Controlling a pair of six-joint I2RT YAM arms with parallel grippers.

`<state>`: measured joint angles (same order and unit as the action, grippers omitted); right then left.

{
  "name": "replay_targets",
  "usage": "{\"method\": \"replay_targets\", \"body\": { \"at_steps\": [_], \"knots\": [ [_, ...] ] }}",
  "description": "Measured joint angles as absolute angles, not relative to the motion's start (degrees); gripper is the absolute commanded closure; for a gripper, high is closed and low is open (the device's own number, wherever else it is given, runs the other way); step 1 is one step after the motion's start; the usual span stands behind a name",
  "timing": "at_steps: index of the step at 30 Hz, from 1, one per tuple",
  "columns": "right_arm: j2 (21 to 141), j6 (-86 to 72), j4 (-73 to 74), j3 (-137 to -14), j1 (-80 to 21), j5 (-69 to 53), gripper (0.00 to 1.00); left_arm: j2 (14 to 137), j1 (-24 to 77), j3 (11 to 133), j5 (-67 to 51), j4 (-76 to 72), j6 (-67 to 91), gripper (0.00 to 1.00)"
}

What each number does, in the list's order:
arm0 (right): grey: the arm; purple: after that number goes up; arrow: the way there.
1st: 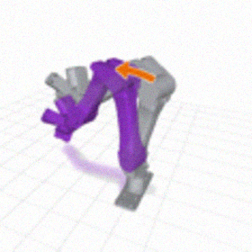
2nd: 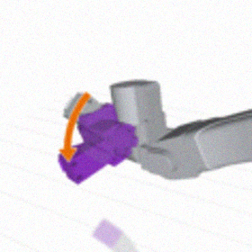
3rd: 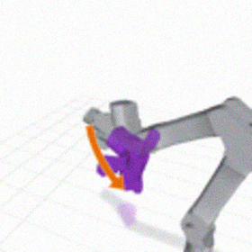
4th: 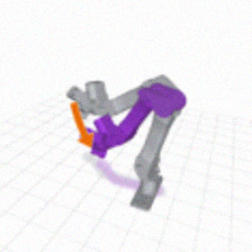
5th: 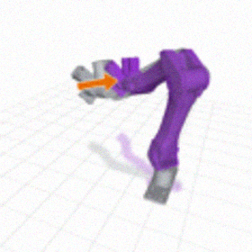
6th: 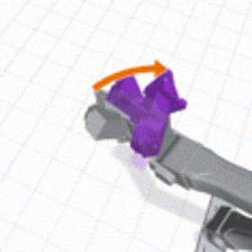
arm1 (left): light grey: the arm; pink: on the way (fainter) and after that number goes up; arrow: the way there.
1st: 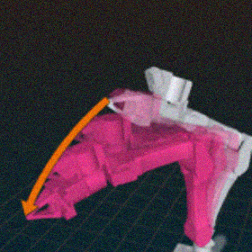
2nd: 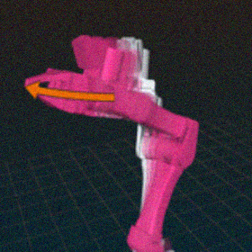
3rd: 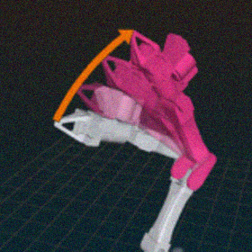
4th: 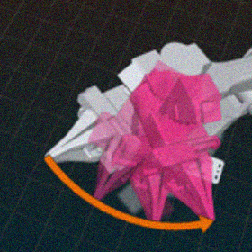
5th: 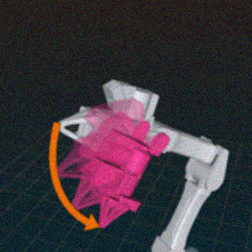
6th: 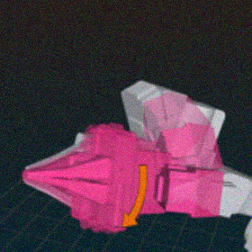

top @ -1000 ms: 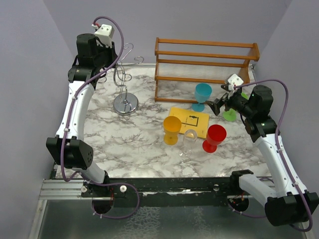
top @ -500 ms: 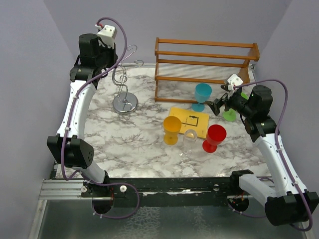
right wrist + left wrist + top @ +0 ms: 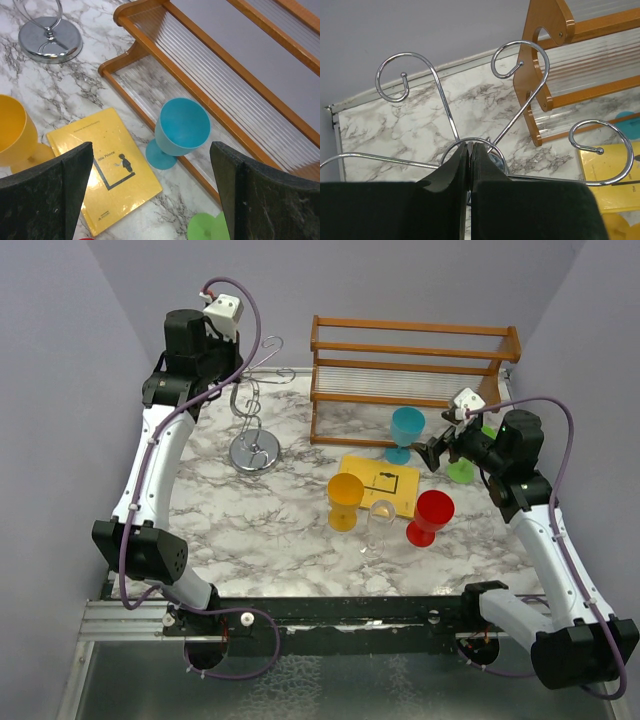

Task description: Place the wine glass upside down on the wine glass rack

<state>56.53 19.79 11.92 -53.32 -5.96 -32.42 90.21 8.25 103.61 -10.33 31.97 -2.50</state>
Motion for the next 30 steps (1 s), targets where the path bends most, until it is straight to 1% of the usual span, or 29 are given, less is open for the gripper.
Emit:
{"method": "replay_targets", "body": {
  "at_steps": [13,23,30],
  "knots": [
    [57.12,19.79,11.94,-53.30,-5.54,-32.45,0.00,86.85,9.15,103.20,-14.79,38.39,0.21,1.00],
    [57.87,19.77,11.92,-53.28,-5.52,-32.45,0.00,82.59,11.46,98.00,-19.57,36.60,1.58,1.00],
    [58.15,19.77,11.92,-53.28,-5.52,-32.42,0.00,82.43,13.32,97.32,-20.62,35.51,1.67,1.00]
  ]
}}
